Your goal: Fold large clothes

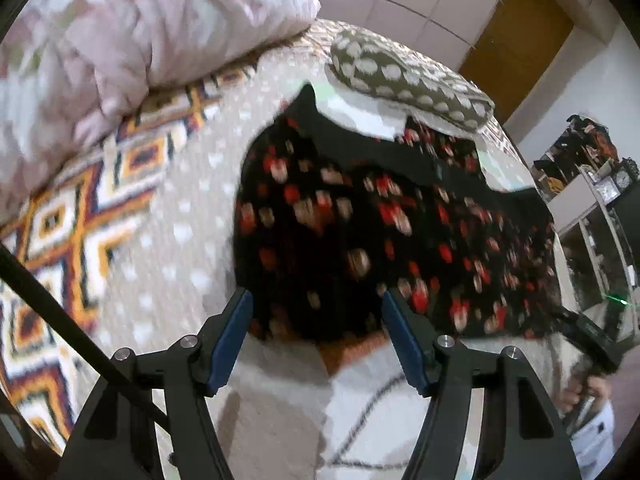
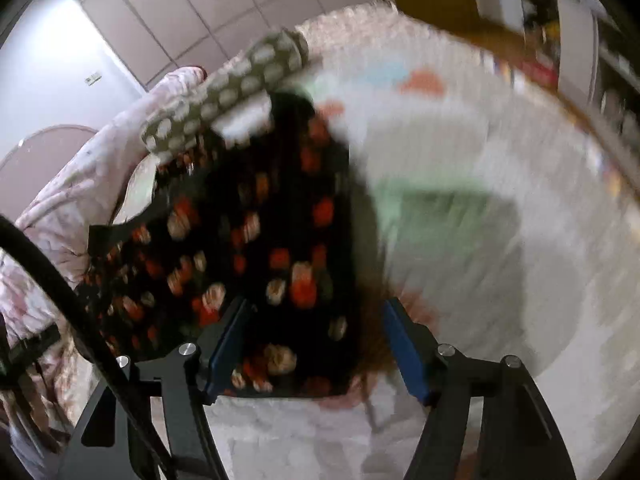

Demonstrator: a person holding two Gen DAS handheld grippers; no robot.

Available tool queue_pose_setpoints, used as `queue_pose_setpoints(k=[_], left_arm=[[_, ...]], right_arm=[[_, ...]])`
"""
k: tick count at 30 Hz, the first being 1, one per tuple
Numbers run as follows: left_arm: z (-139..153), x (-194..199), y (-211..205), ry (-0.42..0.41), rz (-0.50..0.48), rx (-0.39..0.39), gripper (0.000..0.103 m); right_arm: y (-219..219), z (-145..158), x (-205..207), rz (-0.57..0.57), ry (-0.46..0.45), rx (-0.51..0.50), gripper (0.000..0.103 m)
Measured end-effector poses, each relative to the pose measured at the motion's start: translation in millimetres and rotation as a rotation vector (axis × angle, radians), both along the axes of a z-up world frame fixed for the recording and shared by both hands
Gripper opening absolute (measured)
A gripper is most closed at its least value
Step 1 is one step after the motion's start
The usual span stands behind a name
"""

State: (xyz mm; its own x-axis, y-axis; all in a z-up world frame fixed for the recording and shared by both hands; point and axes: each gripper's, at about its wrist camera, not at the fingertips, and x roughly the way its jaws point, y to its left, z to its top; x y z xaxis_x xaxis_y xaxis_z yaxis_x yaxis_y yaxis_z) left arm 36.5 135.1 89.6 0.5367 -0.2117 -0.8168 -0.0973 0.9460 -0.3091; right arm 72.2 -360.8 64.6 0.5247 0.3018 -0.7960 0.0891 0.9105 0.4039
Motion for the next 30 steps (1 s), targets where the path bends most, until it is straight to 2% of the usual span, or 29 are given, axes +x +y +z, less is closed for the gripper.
queue_pose_setpoints(k=[1, 2, 4, 6, 7, 8, 9, 11, 12, 16, 20, 23, 30], left_arm=[[-1.9, -4.8, -1.5, 0.008, -0.003, 0.0, 0.066], [-2.3, -9.8, -3.3, 0.014, -0.002, 0.005, 0.066], [-0.1, -24.4, -2.0, 0.014, -0.004, 0.01, 0.066], [3.2, -39.6, 1.4, 0.008, -0.006, 0.036, 0.066], [3.9, -44.6, 2.5, 0.004, -0.005, 0.051, 0.066], [4.3, -50.1, 4.2, 0.0, -0.004, 0.069, 0.066], [4.3, -53.6, 4.9, -0.001, -0.002, 0.078, 0.066], [2.4, -64.3, 6.2, -0.009, 0.004, 0.089, 0.066], [1.0, -66.9, 6.2, -0.011, 0.004, 0.09, 0.066], [-9.1, -70.6, -2.3, -0.017, 0.006, 0.114, 0.066], [-22.5, -71.6, -19.1, -0.022, 0.001, 0.145, 0.066], [-32.6, -73.8, -29.5, -0.02, -0.006, 0.167, 0.066], [-60.2, -80.3, -25.7, 0.014, 0.028, 0.195, 0.066]], right_arm=[[1.8, -7.3, -1.2, -0.008, 0.005, 0.03, 0.041], [3.9, -12.4, -1.2, 0.016, 0.009, 0.072, 0.027], [0.7, -7.9, -2.9, 0.004, 0.015, 0.039, 0.013], [-16.9, -3.4, -9.0, -0.043, 0.021, 0.027, 0.009], [-28.0, -5.7, -10.9, -0.086, 0.04, 0.002, 0.0], [-45.6, -13.9, -13.0, -0.177, 0.101, -0.095, 0.0], [-59.5, -22.8, -15.4, -0.226, 0.133, -0.113, 0.0], [-91.5, -28.7, -32.2, -0.285, 0.099, 0.09, 0.0], [-97.4, -23.4, -39.1, -0.308, 0.084, 0.09, 0.004], [-84.5, 13.6, -51.7, -0.238, -0.003, -0.009, 0.006], [-39.7, 47.9, -47.6, -0.124, -0.094, -0.046, 0.01], [14.2, 64.6, -37.0, 0.003, -0.151, -0.043, 0.01], [161.9, 70.0, -11.5, 0.298, -0.185, -0.093, 0.01]])
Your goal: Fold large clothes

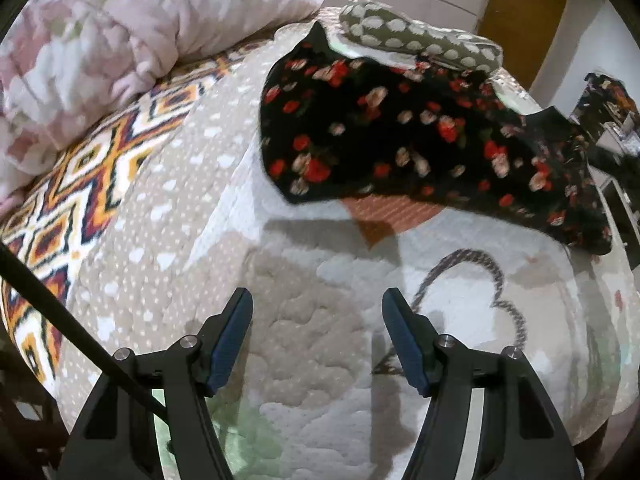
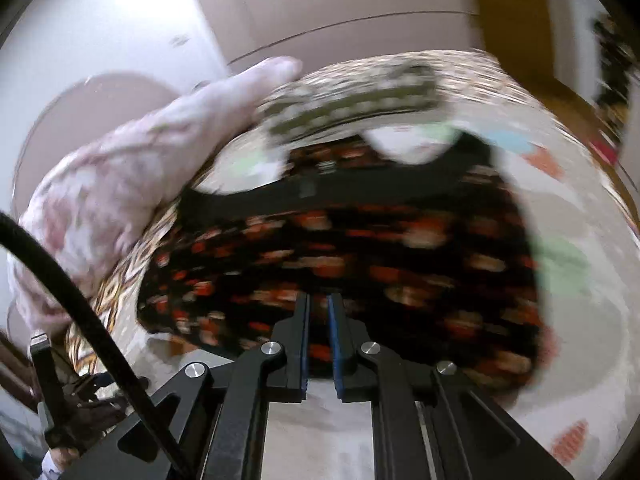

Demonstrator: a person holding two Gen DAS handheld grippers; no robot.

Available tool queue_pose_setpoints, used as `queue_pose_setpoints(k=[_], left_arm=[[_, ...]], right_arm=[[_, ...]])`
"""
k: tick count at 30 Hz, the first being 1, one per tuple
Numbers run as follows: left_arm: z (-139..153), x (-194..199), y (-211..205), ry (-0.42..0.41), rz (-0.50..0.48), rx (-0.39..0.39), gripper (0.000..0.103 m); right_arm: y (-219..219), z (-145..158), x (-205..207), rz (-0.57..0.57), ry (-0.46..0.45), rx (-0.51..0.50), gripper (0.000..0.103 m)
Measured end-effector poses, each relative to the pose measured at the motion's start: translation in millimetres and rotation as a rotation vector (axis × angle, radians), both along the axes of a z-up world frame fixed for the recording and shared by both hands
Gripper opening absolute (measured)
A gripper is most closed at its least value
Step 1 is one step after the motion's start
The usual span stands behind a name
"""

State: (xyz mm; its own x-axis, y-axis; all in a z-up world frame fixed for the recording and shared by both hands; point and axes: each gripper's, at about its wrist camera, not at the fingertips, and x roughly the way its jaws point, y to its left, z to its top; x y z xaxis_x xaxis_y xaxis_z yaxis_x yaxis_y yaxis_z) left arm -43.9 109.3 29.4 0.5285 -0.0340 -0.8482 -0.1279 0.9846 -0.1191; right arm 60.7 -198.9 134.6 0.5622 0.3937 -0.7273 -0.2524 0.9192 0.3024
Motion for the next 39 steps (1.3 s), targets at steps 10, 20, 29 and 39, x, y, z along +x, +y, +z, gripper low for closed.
queue_pose_setpoints(k=[10, 20, 29, 39], left_arm=[[-17.0, -6.1, 2.3, -0.026, -0.01, -0.005, 0.083], [-9.0, -10.5, -3.1, -0.025, 0.016, -0.022, 0.089], [12.6, -39.6, 21.0, -0.044, 0.118, -0.083, 0.089], [33.8, -58.1, 30.9, -0.096, 0.129, -0.056, 0.089]], right_arm=[[91.7, -89.9, 62.9, -0.001, 0.128, -0.113, 0.01], [80.0, -45.1, 36.6, -0.007, 0.0, -0.103, 0.039], [113.4, -37.3, 13.0, 0.076, -0.043, -0.081, 0.02], [180.2, -81.1, 30.1, 0.143, 0.063, -0.162, 0.021]])
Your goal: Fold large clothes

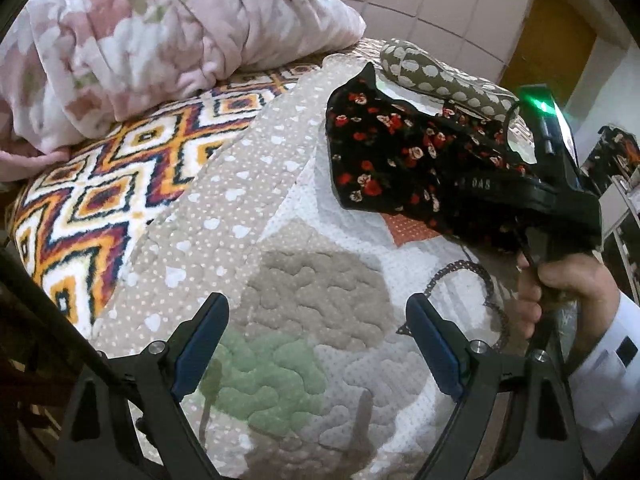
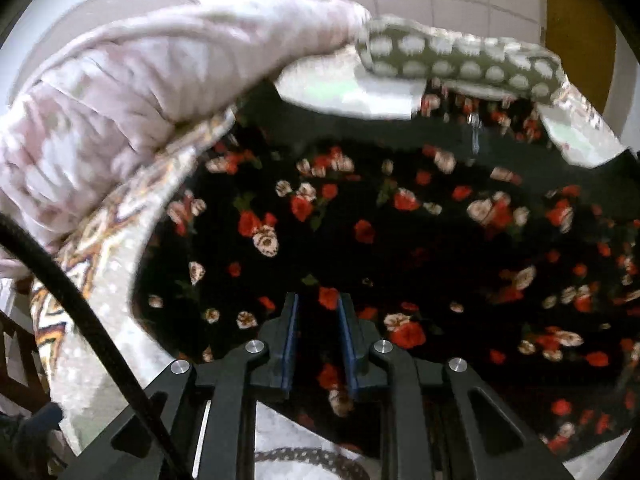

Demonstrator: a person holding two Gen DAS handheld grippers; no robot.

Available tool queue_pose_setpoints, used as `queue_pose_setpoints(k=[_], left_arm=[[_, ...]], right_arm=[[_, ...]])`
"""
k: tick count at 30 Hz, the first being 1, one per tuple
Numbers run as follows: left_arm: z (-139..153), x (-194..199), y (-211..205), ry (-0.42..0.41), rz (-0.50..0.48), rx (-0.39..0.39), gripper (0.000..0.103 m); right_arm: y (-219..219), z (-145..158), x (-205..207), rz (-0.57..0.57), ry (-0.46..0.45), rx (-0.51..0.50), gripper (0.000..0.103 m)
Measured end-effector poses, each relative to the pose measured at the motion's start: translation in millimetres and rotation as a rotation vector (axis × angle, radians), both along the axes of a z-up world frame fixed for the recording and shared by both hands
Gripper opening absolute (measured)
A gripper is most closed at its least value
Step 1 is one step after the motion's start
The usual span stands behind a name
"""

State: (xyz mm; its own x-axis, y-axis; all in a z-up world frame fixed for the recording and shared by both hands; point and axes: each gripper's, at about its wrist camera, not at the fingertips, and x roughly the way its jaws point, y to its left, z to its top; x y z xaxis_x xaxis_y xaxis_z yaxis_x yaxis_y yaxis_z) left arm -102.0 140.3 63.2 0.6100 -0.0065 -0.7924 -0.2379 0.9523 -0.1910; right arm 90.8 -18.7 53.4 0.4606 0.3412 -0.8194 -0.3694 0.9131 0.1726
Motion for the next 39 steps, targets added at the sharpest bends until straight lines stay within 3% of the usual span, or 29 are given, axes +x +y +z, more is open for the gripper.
queue_pose_setpoints(k=[5, 7, 11, 18, 21, 28, 39], left_arm=[[5.3, -1.9, -4.1, -0.003, -0.009, 0.018, 0.089], [8.5, -3.8, -8.9, -0.01, -0.013, 0.036, 0.089], [14.1, -6.2, -20.5, -0.02, -0.034, 0.07, 0.089], [21.7, -9.2, -40.1, -0.018, -0.08, 0.103, 0.089], [26.0, -9.1, -49.1, -0.015, -0.097, 0.117, 0.089], [33.4, -2.9, -71.9, -0.009, -0.143, 0.178, 0.089], [35.5, 13.4, -103.4, 0.025, -0.188, 0.274, 0.089]], right_arm=[[-18.5, 24.4, -13.0, -0.025, -0.033, 0.072, 0.022], [-31.9, 34.5, -25.2, -0.033, -0.062, 0.08, 0.031], [-76.8, 48.6, -55.0, -0.083, -0.106, 0.125, 0.033], [-158.7, 55.4, -88.0, -0.212, -0.158, 0.101, 0.035], [-189.4, 56.4, -94.3, -0.261, -0.162, 0.101, 0.04], [-249.2, 54.1, -104.5, -0.374, -0.151, 0.161, 0.04], [-290.0, 33.5, -112.3, -0.445, -0.119, 0.219, 0.04]])
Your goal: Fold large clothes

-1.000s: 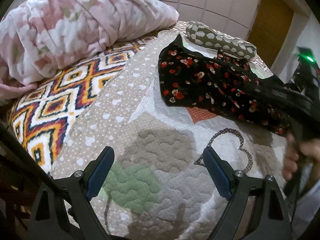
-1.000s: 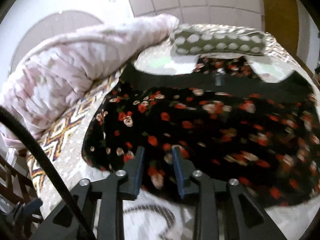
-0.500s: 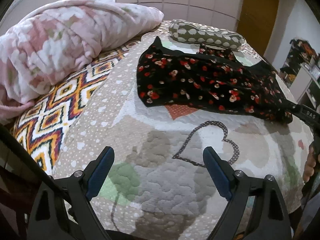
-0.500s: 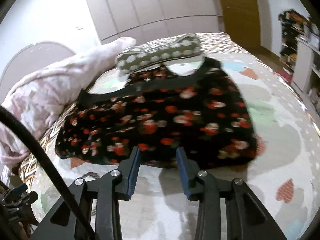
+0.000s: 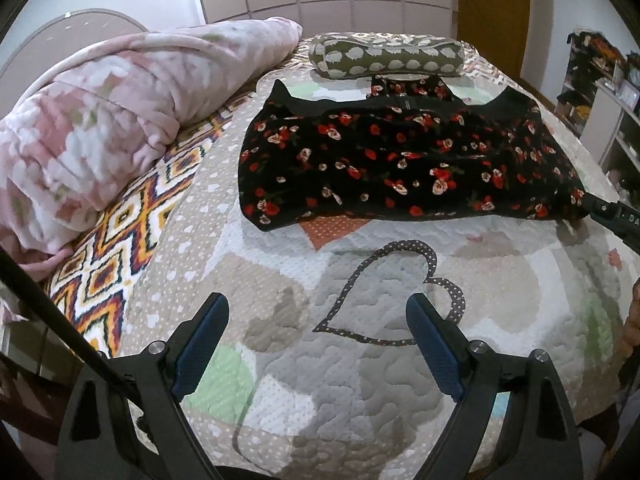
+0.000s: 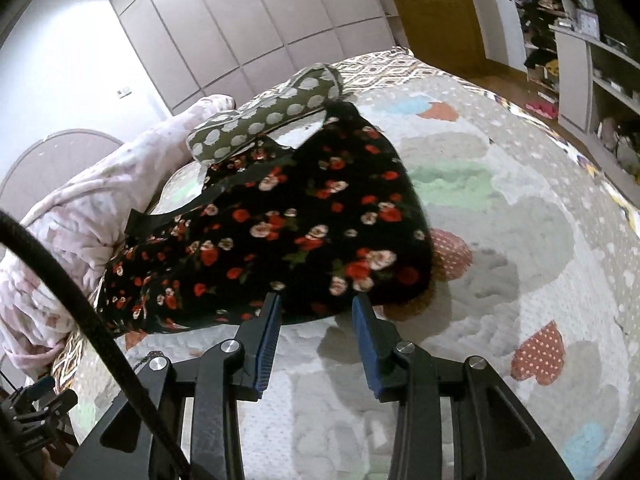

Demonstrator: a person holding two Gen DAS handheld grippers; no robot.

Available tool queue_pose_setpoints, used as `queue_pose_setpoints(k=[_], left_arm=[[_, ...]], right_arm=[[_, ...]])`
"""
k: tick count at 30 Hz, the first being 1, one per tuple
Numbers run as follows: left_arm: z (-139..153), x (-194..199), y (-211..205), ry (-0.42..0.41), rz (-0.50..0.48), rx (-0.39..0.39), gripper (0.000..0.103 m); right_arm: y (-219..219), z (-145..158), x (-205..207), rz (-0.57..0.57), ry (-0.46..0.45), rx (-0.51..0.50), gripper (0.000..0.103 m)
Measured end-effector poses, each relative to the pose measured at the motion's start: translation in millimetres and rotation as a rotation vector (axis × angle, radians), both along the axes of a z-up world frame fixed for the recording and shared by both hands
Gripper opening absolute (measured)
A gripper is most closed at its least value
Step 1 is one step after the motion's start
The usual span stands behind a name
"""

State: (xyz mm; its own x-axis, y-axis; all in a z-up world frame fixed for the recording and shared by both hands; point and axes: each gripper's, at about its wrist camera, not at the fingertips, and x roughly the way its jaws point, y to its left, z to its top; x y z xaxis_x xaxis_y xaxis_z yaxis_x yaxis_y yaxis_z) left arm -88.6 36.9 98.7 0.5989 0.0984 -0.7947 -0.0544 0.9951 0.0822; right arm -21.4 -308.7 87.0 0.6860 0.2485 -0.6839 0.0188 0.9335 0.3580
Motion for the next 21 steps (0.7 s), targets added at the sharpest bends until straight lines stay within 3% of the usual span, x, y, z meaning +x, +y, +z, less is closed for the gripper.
queue_pose_setpoints(k=[7, 11, 14, 16, 18, 21], left_arm=[[2.3, 19.1, -14.0, 0.014, -0.042, 0.029, 0.089], [19.9, 49.6, -22.5, -0.02, -0.083, 0.018, 0.089], [33.3, 80.6, -28.4, -0.069, -0.087, 0.029, 0.089], [36.1, 105.2, -34.1, -0.086, -0.102, 0.03, 0.089], [31.0, 130.3, -39.2, -0.061, -0.114, 0.015, 0.089], [13.2, 164.0, -42.7, -0.006, -0.134, -0.067, 0.089]], right_arm=[[-19.5, -7.9, -0.6, -0.03, 0.004, 0.031, 0.041], [-34.1, -8.8, 1.1, -0.05, 0.001, 0.052, 0.041], [-45.6, -6.7, 4.3, -0.065, -0.011, 0.076, 0.049], [-53.7, -5.0, 6.4, -0.077, -0.025, 0.108, 0.061], [-61.1, -4.3, 9.9, -0.086, -0.041, 0.148, 0.069], [-70.9, -9.9, 20.4, -0.097, -0.032, 0.202, 0.07]])
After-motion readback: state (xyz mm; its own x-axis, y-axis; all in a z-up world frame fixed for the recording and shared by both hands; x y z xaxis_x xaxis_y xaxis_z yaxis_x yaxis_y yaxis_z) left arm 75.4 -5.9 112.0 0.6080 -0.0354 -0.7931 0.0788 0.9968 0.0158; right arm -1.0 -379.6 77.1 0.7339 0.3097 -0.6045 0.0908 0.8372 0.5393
